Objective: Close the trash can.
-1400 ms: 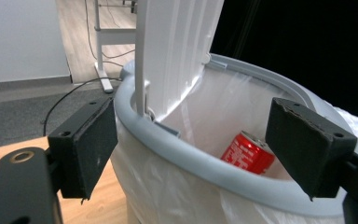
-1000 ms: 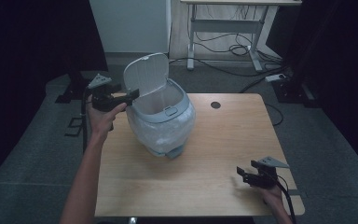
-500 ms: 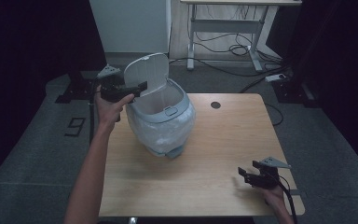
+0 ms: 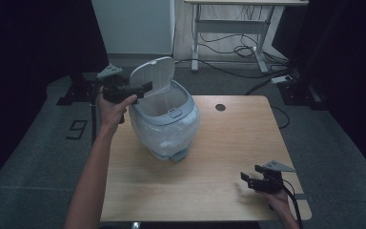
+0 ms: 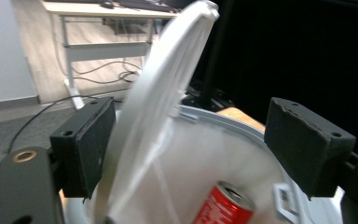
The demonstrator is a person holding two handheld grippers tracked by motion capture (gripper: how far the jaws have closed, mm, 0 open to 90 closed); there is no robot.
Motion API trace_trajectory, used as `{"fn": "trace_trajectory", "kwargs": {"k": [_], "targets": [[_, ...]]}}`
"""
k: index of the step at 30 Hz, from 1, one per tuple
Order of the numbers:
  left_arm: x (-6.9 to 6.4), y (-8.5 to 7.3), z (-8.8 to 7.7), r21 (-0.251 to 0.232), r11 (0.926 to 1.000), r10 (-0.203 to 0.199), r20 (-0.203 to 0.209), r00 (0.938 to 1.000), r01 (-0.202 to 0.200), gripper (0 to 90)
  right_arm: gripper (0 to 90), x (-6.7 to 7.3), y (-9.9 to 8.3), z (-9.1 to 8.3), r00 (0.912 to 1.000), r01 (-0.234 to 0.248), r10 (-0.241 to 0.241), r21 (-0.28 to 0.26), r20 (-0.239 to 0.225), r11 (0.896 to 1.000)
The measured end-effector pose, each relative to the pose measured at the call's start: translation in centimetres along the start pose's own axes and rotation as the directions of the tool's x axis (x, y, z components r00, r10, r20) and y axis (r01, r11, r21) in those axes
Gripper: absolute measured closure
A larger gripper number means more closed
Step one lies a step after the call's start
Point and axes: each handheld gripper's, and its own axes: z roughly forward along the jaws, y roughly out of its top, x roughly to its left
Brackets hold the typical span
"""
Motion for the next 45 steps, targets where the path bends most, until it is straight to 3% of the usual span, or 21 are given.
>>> {"fn": "trace_trajectory", "kwargs": {"k": [8, 11, 14, 18, 20, 22, 24, 32, 38, 45], "targets": [[-2.7, -1.9, 0.6, 0.083, 0.9964, 0.01, 0.084, 0.9964, -0.017, 16.7, 21.6, 0.3, 0.0, 0.1, 1.0, 0.002, -0.002, 0.005, -0.009, 1.0], [-3.1, -2.9, 1.5, 0.112, 0.9937, -0.004, 0.084, 0.9965, -0.006, 16.7, 21.6, 0.5, 0.0, 0.2, 0.9999, 0.009, -0.009, 0.008, -0.012, 1.0], [-3.1, -3.6, 2.5, 0.127, 0.9918, -0.02, 0.058, 0.9981, 0.013, 17.8, 21.5, 0.6, 0.0, 0.2, 0.9998, 0.015, -0.015, 0.011, -0.014, 1.0], [-3.4, -3.3, 3.2, 0.125, 0.9917, -0.029, -0.014, 0.9995, 0.03, 20.9, 21.5, 0.5, 0.0, 0.2, 0.9998, 0.015, -0.014, 0.017, -0.013, 1.0], [-3.8, -3.1, 3.7, 0.141, 0.9899, 0.003, -0.064, 0.9979, 0.006, 22.0, 21.5, 0.4, -0.1, 0.3, 0.9998, 0.015, -0.015, 0.018, -0.012, 1.0], [-4.4, -3.0, 4.2, 0.165, 0.9853, 0.067, -0.13, 0.9892, -0.045, 23.0, 21.5, 0.4, -0.1, 0.3, 0.9998, 0.017, -0.017, 0.019, -0.01, 1.0], [-4.7, -3.0, 4.6, 0.171, 0.9841, 0.077, -0.155, 0.9848, -0.05, 22.5, 21.5, 0.5, -0.1, 0.3, 0.9997, 0.021, -0.021, 0.02, -0.01, 1.0], [-5.5, -3.2, 5.0, 0.151, 0.987, 0.082, -0.188, 0.9787, -0.054, 26.8, 21.5, 0.7, -0.1, 0.5, 0.9995, 0.031, -0.031, 0.034, -0.011, 0.999], [-6.1, -3.0, 5.0, 0.172, 0.9831, 0.099, -0.206, 0.9736, -0.064, 31.6, 21.4, 0.9, -0.1, 0.6, 0.9991, 0.042, -0.042, 0.038, -0.01, 0.998], [-6.1, -2.5, 5.1, 0.204, 0.9774, 0.098, -0.202, 0.9745, -0.056, 31.7, 21.3, 0.9, -0.1, 0.5, 0.999, 0.043, -0.043, 0.038, -0.009, 0.998]]}}
